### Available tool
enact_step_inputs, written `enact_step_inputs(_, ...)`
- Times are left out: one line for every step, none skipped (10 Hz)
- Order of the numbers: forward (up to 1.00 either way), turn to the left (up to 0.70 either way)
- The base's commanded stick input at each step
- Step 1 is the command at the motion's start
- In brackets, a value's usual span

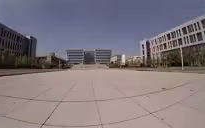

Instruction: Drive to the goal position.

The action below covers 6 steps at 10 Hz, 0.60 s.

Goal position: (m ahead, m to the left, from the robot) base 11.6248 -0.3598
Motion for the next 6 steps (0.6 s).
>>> enact_step_inputs(0.04,0.0)
enact_step_inputs(0.04,0.0)
enact_step_inputs(0.04,0.0)
enact_step_inputs(0.04,0.0)
enact_step_inputs(0.04,0.0)
enact_step_inputs(0.04,0.0)
